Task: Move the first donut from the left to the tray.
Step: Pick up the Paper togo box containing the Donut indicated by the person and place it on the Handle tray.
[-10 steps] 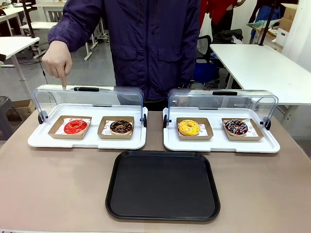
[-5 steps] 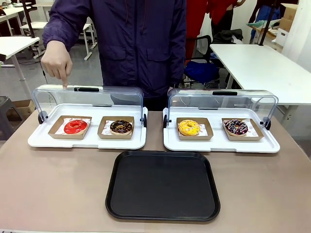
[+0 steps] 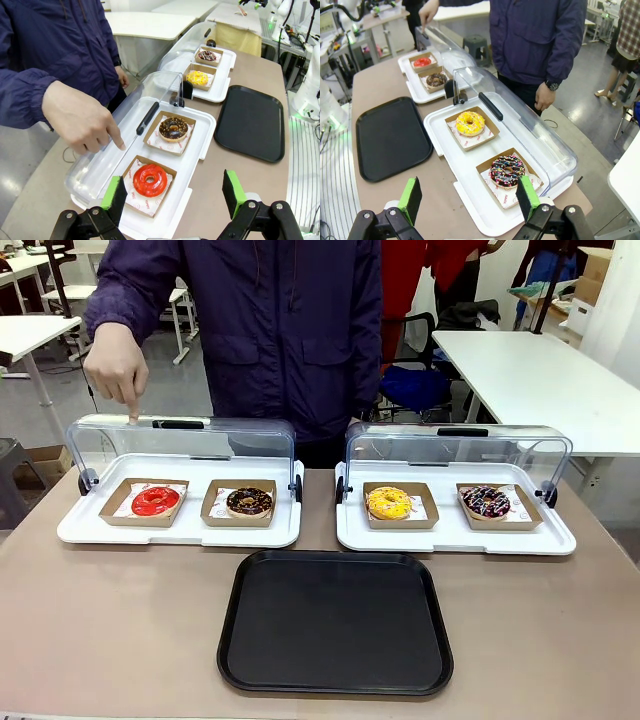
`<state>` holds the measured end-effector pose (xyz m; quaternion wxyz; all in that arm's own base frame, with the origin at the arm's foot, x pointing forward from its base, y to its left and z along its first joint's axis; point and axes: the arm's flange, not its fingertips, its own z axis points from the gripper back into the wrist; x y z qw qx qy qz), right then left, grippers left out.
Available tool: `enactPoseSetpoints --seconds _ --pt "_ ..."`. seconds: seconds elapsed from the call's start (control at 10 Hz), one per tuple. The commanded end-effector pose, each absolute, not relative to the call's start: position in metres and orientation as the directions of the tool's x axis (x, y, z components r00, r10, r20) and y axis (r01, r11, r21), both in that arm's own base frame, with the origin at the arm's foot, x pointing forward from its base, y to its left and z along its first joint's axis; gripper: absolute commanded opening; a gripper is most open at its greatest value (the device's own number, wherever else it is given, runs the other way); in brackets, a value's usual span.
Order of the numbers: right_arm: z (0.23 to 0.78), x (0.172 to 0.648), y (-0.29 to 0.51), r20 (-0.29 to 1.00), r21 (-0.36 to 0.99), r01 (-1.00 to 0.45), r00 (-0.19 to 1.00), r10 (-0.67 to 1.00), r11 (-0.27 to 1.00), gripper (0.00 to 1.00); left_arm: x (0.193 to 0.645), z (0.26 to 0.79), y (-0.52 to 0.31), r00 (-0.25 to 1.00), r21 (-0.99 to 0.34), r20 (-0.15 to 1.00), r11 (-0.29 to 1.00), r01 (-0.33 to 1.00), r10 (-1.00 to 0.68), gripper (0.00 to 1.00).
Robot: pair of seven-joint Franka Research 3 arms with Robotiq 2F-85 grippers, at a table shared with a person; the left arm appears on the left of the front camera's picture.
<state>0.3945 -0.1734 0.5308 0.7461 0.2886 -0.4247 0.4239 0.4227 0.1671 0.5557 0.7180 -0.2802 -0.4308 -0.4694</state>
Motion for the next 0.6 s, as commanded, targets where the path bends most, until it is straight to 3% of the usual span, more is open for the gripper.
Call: enactPoseSetpoints --seconds 0.0,0.2,0.5 --pt "0.531 0.397 -0.173 0.893 0.050 -0.885 0.248 0.376 0.464 1.00 0.423 0.556 0.167 0.188 0.002 0.882 0.402 0.916 -0.433 1.00" --pt "0.531 0.397 -0.173 0.893 0.050 -0.885 0.248 0.376 0.464 1.00 0.442 0.564 0.147 0.156 0.095 0.763 0.347 0.933 -0.628 1.00" --pt "0.531 0.397 -0.173 0.893 0.050 -0.885 0.248 0.376 0.464 1.00 0.465 0.563 0.107 0.122 0.081 0.527 0.193 0.978 -0.841 1.00"
